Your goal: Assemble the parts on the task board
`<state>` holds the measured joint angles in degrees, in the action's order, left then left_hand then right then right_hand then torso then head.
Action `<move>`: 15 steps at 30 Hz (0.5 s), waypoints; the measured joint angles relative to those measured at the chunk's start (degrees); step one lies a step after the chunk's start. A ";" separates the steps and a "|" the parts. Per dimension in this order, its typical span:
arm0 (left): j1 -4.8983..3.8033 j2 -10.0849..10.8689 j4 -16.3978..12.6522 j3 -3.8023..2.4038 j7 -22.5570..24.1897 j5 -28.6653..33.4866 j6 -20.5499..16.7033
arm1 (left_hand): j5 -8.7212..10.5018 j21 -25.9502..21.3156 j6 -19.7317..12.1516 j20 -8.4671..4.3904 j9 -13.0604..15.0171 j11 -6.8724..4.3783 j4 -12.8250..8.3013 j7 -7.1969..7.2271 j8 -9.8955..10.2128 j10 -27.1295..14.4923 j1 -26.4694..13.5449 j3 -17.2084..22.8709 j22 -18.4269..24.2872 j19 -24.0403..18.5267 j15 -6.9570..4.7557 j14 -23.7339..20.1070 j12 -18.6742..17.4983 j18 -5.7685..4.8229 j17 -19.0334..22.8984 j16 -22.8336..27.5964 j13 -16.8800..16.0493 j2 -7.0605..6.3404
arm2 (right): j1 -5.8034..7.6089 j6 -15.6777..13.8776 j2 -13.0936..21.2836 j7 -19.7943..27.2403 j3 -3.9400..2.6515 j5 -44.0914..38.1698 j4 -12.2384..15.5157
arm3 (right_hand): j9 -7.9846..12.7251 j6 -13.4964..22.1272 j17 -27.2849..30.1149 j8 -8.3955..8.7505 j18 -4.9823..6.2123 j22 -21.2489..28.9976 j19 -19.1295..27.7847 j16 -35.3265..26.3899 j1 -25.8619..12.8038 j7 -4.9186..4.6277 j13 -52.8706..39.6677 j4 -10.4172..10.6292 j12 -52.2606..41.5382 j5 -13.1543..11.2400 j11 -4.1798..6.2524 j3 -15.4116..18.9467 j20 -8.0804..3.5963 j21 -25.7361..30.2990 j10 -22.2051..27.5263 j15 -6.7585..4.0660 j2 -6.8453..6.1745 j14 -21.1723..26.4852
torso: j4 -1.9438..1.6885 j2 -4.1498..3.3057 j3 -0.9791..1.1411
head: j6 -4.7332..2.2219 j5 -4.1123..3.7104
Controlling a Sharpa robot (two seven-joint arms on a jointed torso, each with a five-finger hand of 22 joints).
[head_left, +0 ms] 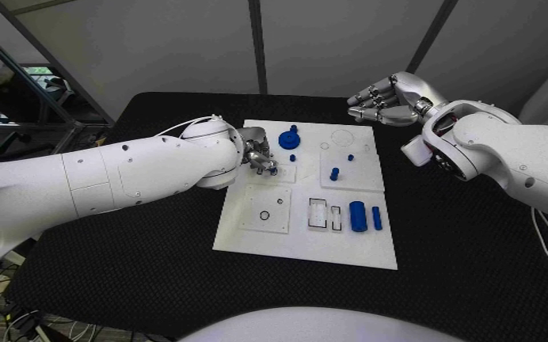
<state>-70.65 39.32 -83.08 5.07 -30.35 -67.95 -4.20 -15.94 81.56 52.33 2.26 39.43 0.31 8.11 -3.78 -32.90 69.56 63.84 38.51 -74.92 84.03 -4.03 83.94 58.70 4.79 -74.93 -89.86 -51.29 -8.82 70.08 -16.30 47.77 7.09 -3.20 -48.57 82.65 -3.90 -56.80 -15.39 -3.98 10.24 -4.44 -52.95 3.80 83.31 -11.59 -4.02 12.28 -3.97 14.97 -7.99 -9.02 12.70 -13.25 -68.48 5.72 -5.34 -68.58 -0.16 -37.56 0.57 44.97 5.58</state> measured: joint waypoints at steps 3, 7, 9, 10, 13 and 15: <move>-0.01 -0.15 0.11 0.00 -0.02 -0.40 0.56 | 0.00 0.00 0.00 0.00 0.06 -0.01 0.00 0.00 0.00 0.01 0.00 0.00 0.00 0.00 0.01 0.01 -0.01 0.00 0.00 0.00 -0.01 0.00 | 0.00 0.02 -0.01 -0.01 0.00 -0.01 0.01 | 0.00 0.00 0.00 0.00 0.00 0.04 0.00 0.00 0.00 0.00 0.00 0.00 0.00 0.00 0.00 0.00 0.00 0.00 0.00 0.00 0.00 0.00 | 0.01 0.01 0.00 | 0.04 0.00; -0.08 -0.32 0.13 -0.05 -0.03 -0.76 1.20 | 0.01 0.00 0.00 0.00 0.03 -0.01 -0.18 0.00 0.02 0.01 0.00 -0.16 0.00 0.00 0.02 0.02 0.30 0.00 0.00 0.00 -0.19 0.00 | 0.00 0.05 -0.03 -0.02 0.00 -0.02 0.03 | 0.00 0.00 0.09 0.00 0.00 0.13 0.00 0.00 0.00 0.00 0.00 0.00 0.00 0.00 0.00 0.00 0.00 0.23 0.00 0.00 0.00 0.00 | 0.01 0.01 0.00 | 0.11 -0.13; -0.08 -0.42 0.12 -0.01 -0.04 -0.88 1.56 | 0.05 0.00 0.00 0.00 0.03 -0.01 -0.24 0.00 -0.02 0.01 -0.01 -0.09 0.00 0.00 0.02 0.02 0.31 0.00 0.00 0.00 -0.19 -0.01 | 0.00 0.07 -0.03 -0.03 0.00 -0.03 0.03 | 0.00 0.00 0.09 0.00 0.00 0.13 0.00 0.00 0.00 0.00 0.00 0.00 0.00 0.00 0.00 0.00 0.00 0.23 0.00 0.00 0.00 0.00 | 0.01 0.01 0.00 | 0.18 -0.17; -0.08 -0.44 0.10 0.03 -0.04 -0.93 1.69 | 0.00 0.00 0.00 0.00 0.02 -0.01 -0.26 0.00 -0.18 0.01 -0.16 -0.08 0.00 0.00 0.02 0.02 0.31 0.00 0.00 0.00 -0.19 -0.16 | 0.00 0.08 -0.03 -0.03 0.00 -0.03 0.04 | 0.00 0.00 0.09 0.00 0.00 0.13 0.00 0.00 0.00 0.00 -0.01 0.00 0.00 0.00 0.00 0.00 0.00 0.23 0.00 0.00 0.00 0.00 | 0.01 0.01 0.00 | 0.19 -0.19; -0.08 -0.46 0.07 0.22 -0.04 -1.04 2.07 | -0.20 0.00 -0.01 0.00 0.00 -0.01 -0.40 -0.01 -0.20 0.01 -0.21 0.06 0.00 0.00 0.02 0.02 0.31 0.00 0.00 0.00 -0.19 -0.21 | 0.00 0.10 -0.03 -0.04 0.00 -0.03 0.04 | 0.00 0.00 0.09 0.00 0.00 0.13 0.00 0.00 0.00 0.00 0.00 0.00 0.00 0.00 0.00 0.00 0.00 0.23 0.00 0.00 0.00 0.00 | 0.00 0.01 0.00 | 0.20 -0.20; -0.10 -0.45 0.07 0.22 -0.04 -1.10 2.21 | -0.21 0.00 -0.01 0.00 0.00 -0.01 -0.40 -0.01 -0.20 0.01 -0.21 0.07 0.01 0.00 0.02 0.02 0.31 0.00 0.00 0.00 -0.23 -0.21 | 0.00 0.12 -0.03 -0.05 0.00 -0.04 0.05 | 0.00 0.00 0.09 0.00 0.00 0.13 0.00 0.00 0.00 0.00 -0.01 0.00 0.00 0.00 0.00 0.00 0.00 0.23 0.00 0.00 0.00 0.00 | -0.01 0.02 0.01 | 0.20 -0.23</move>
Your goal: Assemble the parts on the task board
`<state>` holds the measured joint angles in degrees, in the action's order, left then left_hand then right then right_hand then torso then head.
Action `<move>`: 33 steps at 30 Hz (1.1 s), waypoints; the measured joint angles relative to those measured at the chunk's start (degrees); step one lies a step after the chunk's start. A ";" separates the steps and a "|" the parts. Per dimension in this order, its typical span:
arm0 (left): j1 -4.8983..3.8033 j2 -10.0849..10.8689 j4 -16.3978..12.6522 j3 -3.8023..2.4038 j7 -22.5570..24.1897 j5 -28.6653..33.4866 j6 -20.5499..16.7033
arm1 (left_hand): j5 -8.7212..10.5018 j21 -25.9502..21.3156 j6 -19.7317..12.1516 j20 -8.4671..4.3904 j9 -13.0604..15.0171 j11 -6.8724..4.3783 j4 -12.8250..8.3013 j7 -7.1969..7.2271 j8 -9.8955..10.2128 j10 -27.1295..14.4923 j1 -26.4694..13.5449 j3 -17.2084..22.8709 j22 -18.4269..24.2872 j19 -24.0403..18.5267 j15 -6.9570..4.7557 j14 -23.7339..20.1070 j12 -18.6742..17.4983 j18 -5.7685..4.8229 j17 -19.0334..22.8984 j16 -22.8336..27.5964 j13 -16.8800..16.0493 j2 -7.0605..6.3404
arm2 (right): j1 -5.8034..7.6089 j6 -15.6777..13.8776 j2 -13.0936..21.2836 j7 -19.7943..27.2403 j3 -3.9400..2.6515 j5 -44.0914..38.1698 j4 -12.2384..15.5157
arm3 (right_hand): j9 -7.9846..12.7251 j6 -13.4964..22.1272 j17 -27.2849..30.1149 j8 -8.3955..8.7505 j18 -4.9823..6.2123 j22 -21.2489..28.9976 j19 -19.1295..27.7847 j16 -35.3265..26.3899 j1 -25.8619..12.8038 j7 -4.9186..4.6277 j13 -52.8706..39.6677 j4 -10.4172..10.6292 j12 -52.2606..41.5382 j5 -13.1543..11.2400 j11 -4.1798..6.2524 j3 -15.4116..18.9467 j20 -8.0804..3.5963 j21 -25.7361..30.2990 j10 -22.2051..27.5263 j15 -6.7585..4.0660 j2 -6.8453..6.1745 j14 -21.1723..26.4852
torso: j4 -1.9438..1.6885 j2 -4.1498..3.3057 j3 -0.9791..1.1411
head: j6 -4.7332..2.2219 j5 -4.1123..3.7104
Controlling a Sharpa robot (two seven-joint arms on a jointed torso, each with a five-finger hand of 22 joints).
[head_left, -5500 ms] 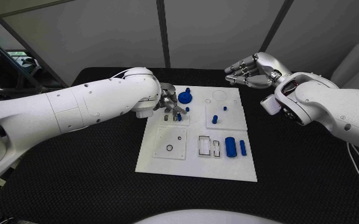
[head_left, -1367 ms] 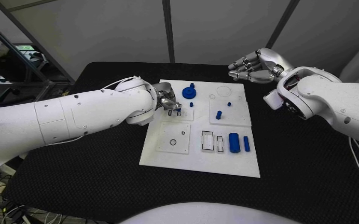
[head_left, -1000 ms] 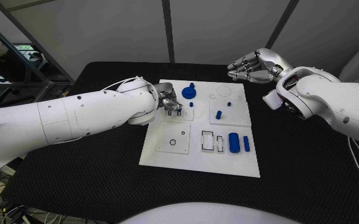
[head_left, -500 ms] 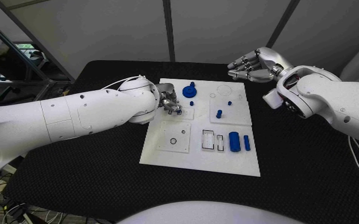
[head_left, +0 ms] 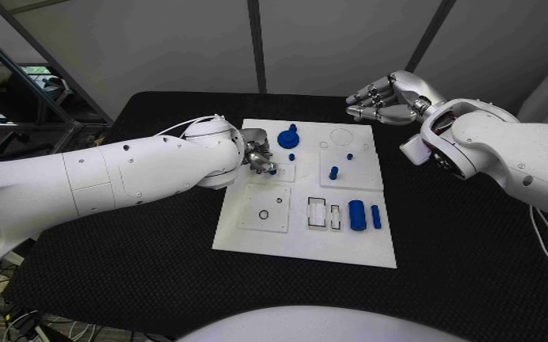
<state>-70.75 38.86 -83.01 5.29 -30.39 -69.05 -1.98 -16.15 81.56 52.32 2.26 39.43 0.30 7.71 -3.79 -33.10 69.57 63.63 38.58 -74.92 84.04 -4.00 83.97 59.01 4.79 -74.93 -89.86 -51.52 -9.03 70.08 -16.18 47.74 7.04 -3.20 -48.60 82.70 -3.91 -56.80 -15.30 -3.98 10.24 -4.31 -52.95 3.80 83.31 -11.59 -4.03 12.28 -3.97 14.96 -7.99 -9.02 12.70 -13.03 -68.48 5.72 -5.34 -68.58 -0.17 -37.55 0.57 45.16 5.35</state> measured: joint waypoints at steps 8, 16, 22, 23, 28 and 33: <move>-0.14 0.00 -0.02 0.17 0.00 -0.16 0.53 | 0.00 0.00 -0.01 0.00 0.10 0.00 -0.14 0.00 0.02 0.00 0.01 0.14 0.00 0.00 0.01 0.00 0.00 0.00 0.00 0.00 -0.03 0.01 | 0.00 0.08 -0.04 -0.01 0.00 -0.01 0.00 | 0.00 0.00 0.00 0.00 0.00 -0.01 0.00 0.00 0.00 0.00 0.00 0.00 0.00 0.00 0.00 0.00 0.00 0.00 0.00 0.00 0.00 0.00 | -0.04 0.03 0.01 | 0.09 -0.01; -0.21 0.00 -0.05 0.20 0.00 -0.31 0.91 | 0.04 0.00 -0.23 0.00 0.11 0.01 -0.30 0.21 0.03 0.40 0.01 -0.01 0.00 0.00 0.01 0.01 0.35 0.00 0.00 0.00 -0.32 0.01 | 0.00 0.11 -0.08 -0.01 0.00 -0.01 -0.02 | 0.00 0.00 -0.01 0.00 0.00 -0.01 0.00 0.00 0.00 0.00 0.00 0.00 0.00 0.00 0.00 0.00 0.00 0.00 0.00 0.00 0.00 0.00 | -0.04 0.02 0.00 | 0.16 0.06; -0.23 -0.20 0.02 0.24 0.00 -0.33 1.09 | 0.06 0.00 -0.30 -0.12 0.66 0.01 -0.79 0.28 -0.69 0.40 -1.21 -0.50 0.00 -0.12 -0.02 0.08 0.96 -0.01 0.00 0.00 -0.83 1.21 | 0.00 0.13 -0.15 -0.02 0.00 -0.02 -0.04 | 0.00 0.00 0.06 0.00 0.00 0.05 0.00 0.00 -0.18 0.00 0.00 0.00 0.00 0.00 0.00 0.00 0.00 0.00 0.00 0.00 0.18 0.00 | -0.04 -0.02 -0.01 | 0.26 0.06; -0.23 -0.22 0.05 0.24 0.00 -0.33 1.12 | 0.06 0.00 -0.41 -0.21 0.66 0.01 -0.88 0.42 -0.87 0.40 -1.75 -0.55 0.00 -0.21 -0.24 0.17 1.02 -0.01 0.00 0.00 -0.90 1.35 | 0.00 0.13 -0.16 -0.02 0.00 -0.02 -0.04 | 0.00 0.00 0.06 0.00 0.00 0.06 0.00 0.00 -0.24 0.00 0.00 0.00 0.00 0.00 0.00 0.00 0.00 0.00 0.00 0.00 0.24 0.00 | -0.04 -0.02 -0.01 | 0.29 0.06; -0.23 -0.34 0.29 0.24 0.00 -0.32 1.24 | 0.06 0.00 0.00 -0.42 0.64 -0.42 -3.81 0.85 -1.09 0.83 -4.63 1.41 0.00 0.00 -0.41 -0.01 1.63 -0.01 0.00 0.00 -1.38 1.15 | 0.00 0.14 -0.18 -0.02 0.00 -0.03 -0.05 | 0.00 0.00 0.06 0.00 0.00 0.06 0.00 0.00 -0.24 0.00 0.00 0.00 0.00 0.00 0.00 0.00 0.00 0.00 0.00 0.00 0.24 0.00 | -0.01 -0.02 -0.01 | 0.39 0.10; -0.25 -0.46 0.51 0.23 0.00 -0.28 1.35 | 0.07 0.00 0.43 -0.42 0.15 -0.62 -5.57 1.27 -1.14 1.44 -6.44 2.07 0.00 0.00 -0.42 -0.01 2.24 -0.01 0.00 0.00 -1.99 1.25 | 0.00 0.14 -0.21 -0.02 0.00 -0.03 -0.08 | 0.00 0.00 0.06 0.00 0.00 0.06 0.00 0.00 -0.23 0.00 -0.01 0.00 0.00 0.00 0.00 0.00 0.00 0.00 0.00 0.00 0.24 0.00 | -0.01 -0.02 -0.01 | 0.48 0.11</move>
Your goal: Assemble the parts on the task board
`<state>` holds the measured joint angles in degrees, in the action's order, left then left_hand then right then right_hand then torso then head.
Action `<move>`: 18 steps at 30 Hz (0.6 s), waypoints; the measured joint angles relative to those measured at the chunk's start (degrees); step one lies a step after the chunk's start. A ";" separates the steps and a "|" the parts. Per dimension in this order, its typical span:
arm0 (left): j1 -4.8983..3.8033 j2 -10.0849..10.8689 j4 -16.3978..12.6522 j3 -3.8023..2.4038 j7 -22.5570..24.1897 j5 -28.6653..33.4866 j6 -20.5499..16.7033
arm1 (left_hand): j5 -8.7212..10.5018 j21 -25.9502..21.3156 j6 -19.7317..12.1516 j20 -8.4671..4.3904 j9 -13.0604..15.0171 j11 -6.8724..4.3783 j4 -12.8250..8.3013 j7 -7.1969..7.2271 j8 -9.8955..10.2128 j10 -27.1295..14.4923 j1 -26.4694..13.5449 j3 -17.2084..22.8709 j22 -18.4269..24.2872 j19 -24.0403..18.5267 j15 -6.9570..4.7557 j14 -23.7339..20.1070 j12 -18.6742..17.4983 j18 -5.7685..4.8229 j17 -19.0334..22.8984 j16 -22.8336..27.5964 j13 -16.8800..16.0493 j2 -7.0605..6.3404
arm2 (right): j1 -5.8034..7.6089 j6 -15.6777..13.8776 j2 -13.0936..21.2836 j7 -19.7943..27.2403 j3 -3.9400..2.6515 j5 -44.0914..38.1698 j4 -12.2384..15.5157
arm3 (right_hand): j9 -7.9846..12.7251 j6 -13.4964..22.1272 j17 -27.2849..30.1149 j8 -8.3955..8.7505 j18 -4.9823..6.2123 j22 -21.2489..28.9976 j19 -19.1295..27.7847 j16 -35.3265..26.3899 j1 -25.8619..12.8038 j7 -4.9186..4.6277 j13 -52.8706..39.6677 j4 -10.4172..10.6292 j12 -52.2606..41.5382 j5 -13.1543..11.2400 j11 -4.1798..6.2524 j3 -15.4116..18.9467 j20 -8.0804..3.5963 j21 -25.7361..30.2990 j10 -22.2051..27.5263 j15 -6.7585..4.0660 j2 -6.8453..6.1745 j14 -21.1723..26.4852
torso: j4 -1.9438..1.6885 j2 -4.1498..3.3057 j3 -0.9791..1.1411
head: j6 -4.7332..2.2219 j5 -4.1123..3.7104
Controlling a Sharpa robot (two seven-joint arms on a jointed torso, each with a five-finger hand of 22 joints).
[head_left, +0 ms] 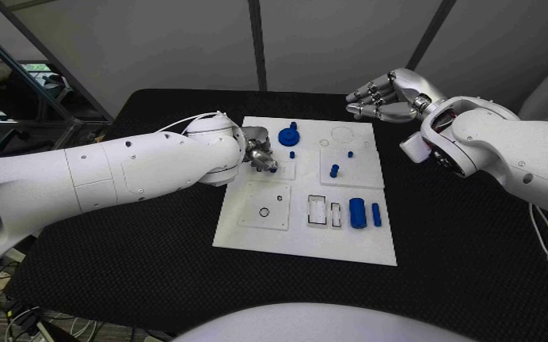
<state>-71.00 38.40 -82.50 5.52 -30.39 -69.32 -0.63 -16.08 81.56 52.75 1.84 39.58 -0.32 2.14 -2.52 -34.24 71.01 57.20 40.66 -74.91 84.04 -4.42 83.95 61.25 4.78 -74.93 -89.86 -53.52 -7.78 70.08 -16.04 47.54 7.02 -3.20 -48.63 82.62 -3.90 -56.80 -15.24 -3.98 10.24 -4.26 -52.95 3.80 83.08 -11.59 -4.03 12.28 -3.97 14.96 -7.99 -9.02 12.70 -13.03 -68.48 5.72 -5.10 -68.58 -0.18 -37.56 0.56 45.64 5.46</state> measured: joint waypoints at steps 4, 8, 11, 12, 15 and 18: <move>0.00 -0.04 0.23 0.00 0.00 0.04 0.02 | -0.03 0.28 0.40 0.00 -0.31 -1.33 0.80 0.40 0.27 1.34 -1.57 -1.60 0.00 0.00 -0.01 -0.01 0.52 0.00 0.00 0.00 -0.36 0.08 | 0.00 0.00 -0.01 0.00 0.00 0.00 -0.02 | 0.00 0.00 0.03 0.00 0.00 0.00 0.00 0.00 0.00 0.00 0.05 0.00 0.00 0.23 0.00 0.00 0.00 0.00 0.00 0.00 0.00 0.00 | 0.01 0.00 0.00 | 0.02 -0.02; 0.00 -0.15 0.43 0.00 0.00 0.10 0.03 | -0.09 0.28 0.71 0.00 -0.53 -1.68 1.58 0.28 0.28 1.77 -2.18 -2.83 0.00 0.00 -0.39 -0.03 0.82 0.00 0.00 0.00 -0.69 0.38 | 0.00 0.00 -0.01 0.00 0.00 0.00 -0.04 | 0.00 0.00 0.10 0.00 0.00 0.08 0.12 0.00 0.00 0.00 0.05 0.00 0.00 0.23 -0.13 0.00 0.12 0.24 0.12 0.14 0.00 0.14 | 0.01 0.01 0.00 | 0.07 -0.09; 0.04 -0.26 0.55 0.07 0.00 0.15 0.09 | -0.11 0.55 1.12 0.00 -0.72 -1.83 2.30 0.28 0.28 2.03 -3.26 -3.94 0.00 0.00 -0.41 -0.02 1.11 0.00 0.00 0.00 -1.01 0.36 | 0.00 0.00 -0.02 0.00 0.00 -0.01 -0.04 | 0.00 0.00 0.10 0.00 -0.01 0.08 0.06 0.00 0.00 0.00 0.05 0.00 0.00 0.51 -0.22 0.00 0.36 0.25 0.22 0.21 0.00 0.21 | 0.01 0.02 0.00 | 0.12 -0.12; 0.07 -0.29 0.60 0.08 0.00 0.16 0.11 | -0.12 0.55 1.22 0.00 -0.77 -1.83 2.47 0.38 0.28 2.03 -3.31 -4.47 0.00 0.00 -0.41 -0.02 1.26 0.00 0.00 0.00 -1.14 0.31 | 0.00 0.00 -0.02 -0.01 0.00 -0.01 -0.04 | 0.00 0.00 0.11 0.00 0.00 0.09 0.00 0.00 0.00 0.00 0.05 0.00 0.00 0.51 -0.22 0.00 0.41 0.25 0.21 0.21 0.00 0.21 | 0.01 0.02 0.00 | 0.13 -0.12; 0.20 -0.35 0.77 0.21 0.00 0.19 0.28 | -0.11 0.88 1.58 -0.20 -0.95 -1.74 3.27 0.33 0.27 2.34 -4.20 -5.94 0.00 -0.21 -0.41 -0.02 1.55 0.01 0.00 0.00 -1.47 0.49 | 0.00 0.00 -0.02 -0.01 0.00 -0.01 -0.05 | 0.00 0.01 0.18 0.00 0.00 0.13 0.00 0.00 0.00 -0.01 0.05 0.00 0.00 0.68 -0.22 0.00 0.41 0.28 0.21 0.21 0.00 0.21 | 0.01 0.02 0.00 | 0.15 -0.14; 0.30 -0.38 0.86 0.24 0.00 0.22 0.47 | -0.10 0.89 1.62 -0.21 -1.09 -1.74 3.78 0.38 0.33 2.34 -4.28 -7.08 0.00 -0.21 -0.41 -0.02 1.55 0.01 0.00 0.00 -1.62 0.58 | 0.00 0.01 -0.02 -0.02 0.00 -0.01 -0.05 | 0.00 0.21 0.24 0.00 0.00 0.19 0.00 0.00 0.00 -0.21 0.05 0.00 0.00 0.85 -0.21 0.00 0.41 0.45 0.21 0.21 0.00 0.21 | 0.01 0.02 0.00 | 0.18 -0.20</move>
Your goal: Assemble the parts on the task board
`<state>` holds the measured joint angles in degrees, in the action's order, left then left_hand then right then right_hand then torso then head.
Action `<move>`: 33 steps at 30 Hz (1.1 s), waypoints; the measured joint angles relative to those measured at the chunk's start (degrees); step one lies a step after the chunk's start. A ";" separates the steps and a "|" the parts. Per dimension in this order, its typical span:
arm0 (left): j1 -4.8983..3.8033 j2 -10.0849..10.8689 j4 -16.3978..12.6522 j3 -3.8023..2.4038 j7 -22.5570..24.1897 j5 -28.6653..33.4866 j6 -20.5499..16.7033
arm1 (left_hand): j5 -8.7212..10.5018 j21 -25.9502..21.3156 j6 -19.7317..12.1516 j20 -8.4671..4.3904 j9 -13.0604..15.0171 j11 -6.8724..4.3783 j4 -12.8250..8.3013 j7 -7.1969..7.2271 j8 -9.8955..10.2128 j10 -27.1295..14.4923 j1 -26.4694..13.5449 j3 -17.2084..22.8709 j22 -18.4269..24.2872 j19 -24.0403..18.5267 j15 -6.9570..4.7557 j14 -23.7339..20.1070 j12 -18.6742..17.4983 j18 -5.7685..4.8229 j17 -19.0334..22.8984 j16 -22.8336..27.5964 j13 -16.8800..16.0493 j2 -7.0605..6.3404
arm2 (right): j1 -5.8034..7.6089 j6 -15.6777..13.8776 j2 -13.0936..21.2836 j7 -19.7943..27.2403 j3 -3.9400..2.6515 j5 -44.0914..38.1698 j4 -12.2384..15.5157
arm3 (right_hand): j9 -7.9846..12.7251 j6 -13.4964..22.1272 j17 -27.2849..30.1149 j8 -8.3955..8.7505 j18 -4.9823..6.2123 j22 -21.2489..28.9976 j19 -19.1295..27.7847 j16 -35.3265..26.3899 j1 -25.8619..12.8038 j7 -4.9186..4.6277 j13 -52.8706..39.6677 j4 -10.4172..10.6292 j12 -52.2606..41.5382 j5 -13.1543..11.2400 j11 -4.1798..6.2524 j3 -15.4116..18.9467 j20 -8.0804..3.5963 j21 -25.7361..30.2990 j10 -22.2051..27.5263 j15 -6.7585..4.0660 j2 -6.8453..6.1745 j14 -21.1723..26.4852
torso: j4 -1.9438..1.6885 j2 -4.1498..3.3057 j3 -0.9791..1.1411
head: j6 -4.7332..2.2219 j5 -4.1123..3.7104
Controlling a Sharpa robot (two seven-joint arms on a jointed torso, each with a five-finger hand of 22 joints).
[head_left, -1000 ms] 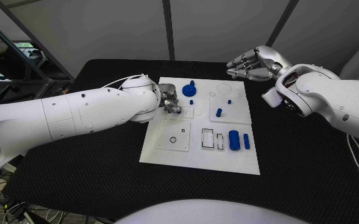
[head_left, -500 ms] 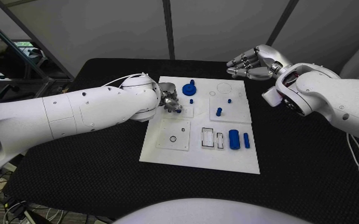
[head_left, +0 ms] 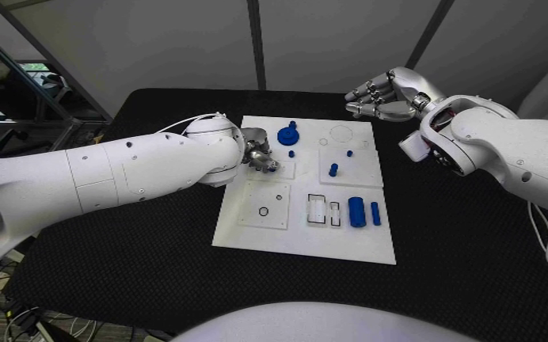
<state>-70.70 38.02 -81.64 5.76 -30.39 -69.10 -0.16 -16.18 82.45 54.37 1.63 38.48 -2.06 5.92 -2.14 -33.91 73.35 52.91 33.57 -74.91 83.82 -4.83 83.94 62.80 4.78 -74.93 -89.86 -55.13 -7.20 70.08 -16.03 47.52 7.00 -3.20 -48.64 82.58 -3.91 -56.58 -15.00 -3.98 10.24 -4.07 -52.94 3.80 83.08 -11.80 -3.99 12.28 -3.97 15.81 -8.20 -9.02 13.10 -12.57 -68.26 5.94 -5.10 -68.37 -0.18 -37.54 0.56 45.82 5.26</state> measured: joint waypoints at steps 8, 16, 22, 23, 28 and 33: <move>0.00 -0.05 0.35 0.00 0.00 0.07 0.21 | 0.01 0.00 0.41 0.00 -0.32 0.00 1.48 0.00 0.14 0.00 -0.95 -3.33 0.00 0.00 0.00 0.00 0.38 0.00 0.00 0.00 -0.22 0.20 | 0.00 0.01 0.02 -0.03 0.00 0.00 0.00 | 0.00 0.00 0.05 0.00 0.00 0.05 0.00 0.00 0.00 0.00 0.00 0.00 0.00 0.32 0.00 0.00 0.00 0.22 0.00 0.00 0.00 0.00 | 0.00 0.00 0.00 | 0.04 -0.05; 0.00 -0.10 0.69 0.00 0.00 0.11 0.07 | 0.01 0.00 0.82 0.00 -0.70 0.00 3.67 -0.01 0.37 0.00 -2.13 -7.92 0.00 0.00 0.00 0.00 0.62 -0.01 0.00 0.00 -0.39 0.76 | 0.00 0.02 0.02 -0.05 0.00 0.00 -0.02 | 0.00 0.00 0.12 0.00 0.00 0.05 0.00 0.00 0.00 0.00 0.04 0.00 0.00 0.56 0.00 0.00 0.00 0.22 0.00 0.00 0.00 0.00 | 0.00 0.00 0.00 | 0.03 -0.14; 0.00 -0.19 0.82 0.00 0.00 0.18 -0.26 | 0.01 0.22 0.82 -0.01 -0.93 0.00 5.62 -0.01 0.46 0.00 -2.24 -12.17 0.00 0.02 0.01 0.00 0.67 -0.01 0.00 0.00 -0.55 0.88 | 0.00 0.03 -0.01 -0.07 0.00 0.00 -0.06 | 0.00 0.00 0.11 0.00 0.00 0.04 0.00 0.00 0.00 0.00 0.04 0.00 0.00 0.55 0.00 0.00 0.00 0.22 0.00 0.00 0.00 0.00 | 0.00 0.00 -0.01 | 0.05 -0.20; 0.00 -0.20 0.82 0.00 0.00 0.19 -0.33 | 0.01 0.22 0.82 -0.13 -0.98 0.00 6.01 -0.01 0.59 -0.01 -2.24 -13.11 0.00 0.14 0.00 0.00 0.88 -0.01 0.00 0.00 -0.62 0.88 | 0.00 0.03 -0.01 -0.08 0.00 0.00 -0.07 | 0.00 0.00 0.11 0.00 0.00 0.04 0.00 0.00 0.00 0.00 0.04 0.00 0.00 0.55 0.00 0.00 0.00 0.22 0.00 0.00 0.00 0.00 | 0.00 0.00 -0.01 | 0.05 -0.21; 0.00 -0.19 0.79 0.01 -0.01 0.23 -0.66 | 0.02 0.22 1.02 -0.21 -1.13 0.00 7.62 0.20 0.63 -0.01 -2.24 -16.49 0.00 0.21 0.01 0.00 1.04 0.00 0.00 0.00 -0.69 0.88 | 0.00 0.03 -0.01 -0.09 0.00 0.00 -0.09 | 0.00 0.00 0.11 0.00 0.00 0.04 0.00 0.00 0.00 0.00 0.04 0.00 0.00 0.55 0.00 0.00 0.00 0.22 0.00 0.00 0.00 0.00 | 0.00 -0.02 -0.01 | 0.07 -0.28; 0.00 0.20 0.50 0.00 -0.01 0.29 -1.09 | 0.02 0.22 1.02 -0.20 -1.21 0.00 8.82 0.20 0.63 -0.01 -2.24 -18.61 0.00 0.21 0.01 0.00 1.04 -0.01 0.00 0.00 -0.69 0.88 | 0.00 0.03 0.01 -0.11 0.00 0.00 -0.10 | 0.00 0.00 0.18 0.00 0.00 0.10 0.00 0.00 0.00 0.00 0.03 -0.17 0.00 0.55 0.00 0.17 0.00 0.22 0.00 0.00 0.00 0.00 | 0.00 -0.02 -0.02 | 0.09 -0.36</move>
<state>-70.70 38.22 -81.14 5.76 -30.39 -68.81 -1.25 -16.17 82.67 55.39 1.43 37.28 -2.05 14.74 -1.94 -33.28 73.34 50.67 14.97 -74.91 84.03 -4.82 83.94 63.84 4.78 -74.93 -89.86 -55.83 -6.32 70.08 -16.00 47.53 6.89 -3.20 -48.64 82.47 -3.90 -56.58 -14.82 -3.98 10.24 -3.97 -52.94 3.80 83.08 -11.80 -3.96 12.12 -3.97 16.37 -8.20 -8.85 13.10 -12.35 -68.26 5.93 -5.10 -68.38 -0.18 -37.56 0.54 45.91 4.91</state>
